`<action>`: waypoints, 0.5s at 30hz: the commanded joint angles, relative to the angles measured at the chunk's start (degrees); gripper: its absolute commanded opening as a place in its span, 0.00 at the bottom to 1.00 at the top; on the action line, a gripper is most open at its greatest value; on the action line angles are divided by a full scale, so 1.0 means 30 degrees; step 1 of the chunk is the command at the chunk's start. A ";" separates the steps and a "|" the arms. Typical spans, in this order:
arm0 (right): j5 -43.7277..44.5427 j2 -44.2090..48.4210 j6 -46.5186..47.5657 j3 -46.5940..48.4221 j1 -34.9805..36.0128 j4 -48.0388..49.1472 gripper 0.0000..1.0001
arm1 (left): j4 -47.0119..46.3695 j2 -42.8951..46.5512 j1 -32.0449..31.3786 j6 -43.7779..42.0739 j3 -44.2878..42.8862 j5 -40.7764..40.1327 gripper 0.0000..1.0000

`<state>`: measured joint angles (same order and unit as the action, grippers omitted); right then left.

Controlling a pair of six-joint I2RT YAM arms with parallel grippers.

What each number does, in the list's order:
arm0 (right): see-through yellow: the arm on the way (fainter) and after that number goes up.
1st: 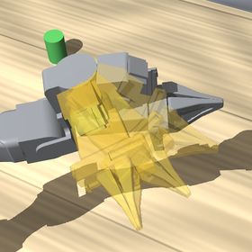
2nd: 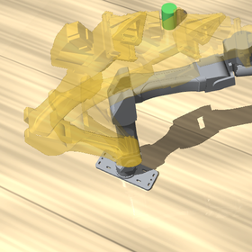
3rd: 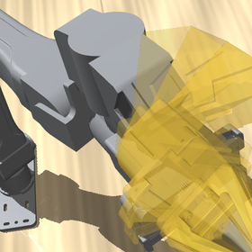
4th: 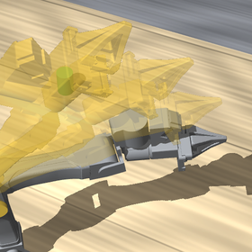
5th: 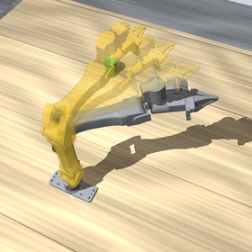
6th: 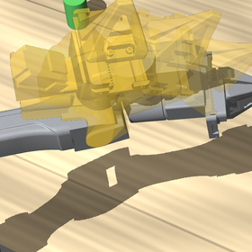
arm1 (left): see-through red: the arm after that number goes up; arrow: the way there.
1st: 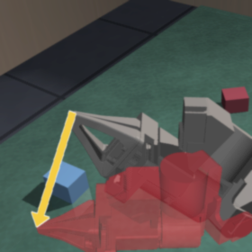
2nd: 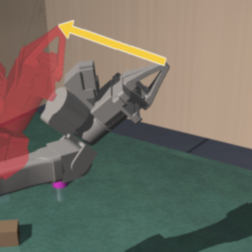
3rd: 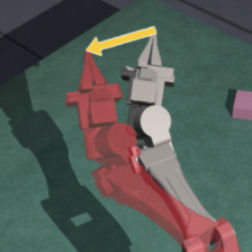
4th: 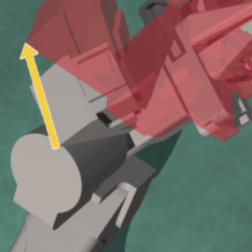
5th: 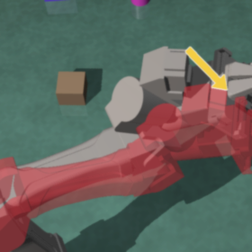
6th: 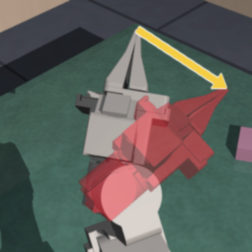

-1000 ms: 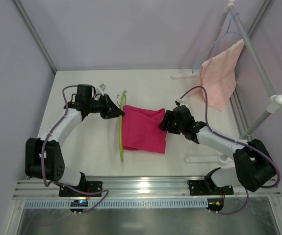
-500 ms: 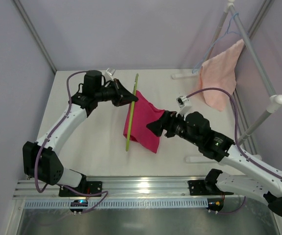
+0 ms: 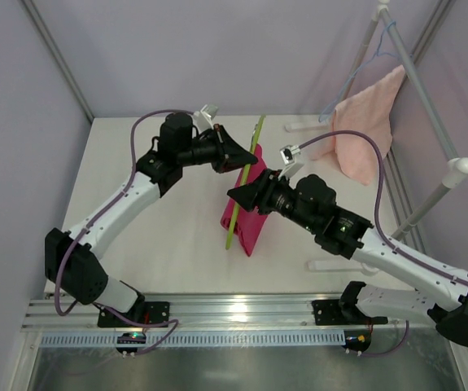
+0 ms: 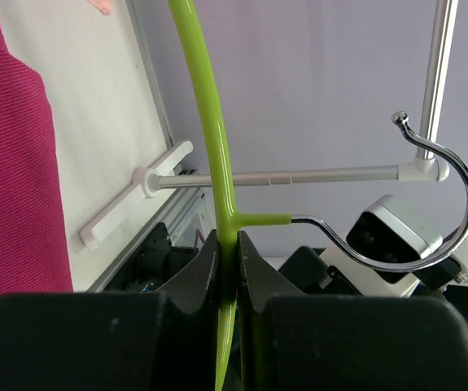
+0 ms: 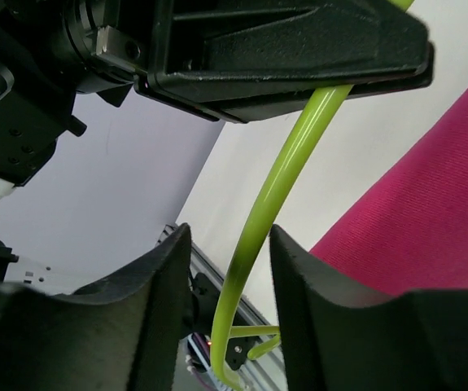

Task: Place the trousers on the hanger
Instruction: Pass the hanger from the left arm to the right

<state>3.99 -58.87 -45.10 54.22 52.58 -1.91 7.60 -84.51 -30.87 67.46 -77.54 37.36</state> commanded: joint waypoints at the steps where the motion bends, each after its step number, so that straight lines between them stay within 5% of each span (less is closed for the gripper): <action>1: 0.1156 0.0199 -0.0288 0.0650 0.0665 0.2189 0.44 | -0.4287 0.0280 -0.0431 0.0889 -0.1459 0.0172 0.00; 5: 0.2155 0.0931 -0.0464 -0.0111 0.1078 0.2805 0.29 | -0.6333 0.0016 -0.1016 0.2060 -0.1196 0.0348 0.00; 9: 0.2916 0.1894 -0.0522 -0.0522 0.1282 0.2543 0.04 | -0.8069 -0.0335 -0.1777 0.3001 -0.1194 0.0261 0.00; 15: 0.5173 0.4123 -0.0230 -0.1461 0.1957 0.2281 0.04 | -0.8741 -0.0629 -0.2511 0.3411 -0.1313 -0.0003 0.00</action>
<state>15.57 -50.35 -49.25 49.60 57.08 0.58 -9.89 -86.96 -37.39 74.08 -78.11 37.50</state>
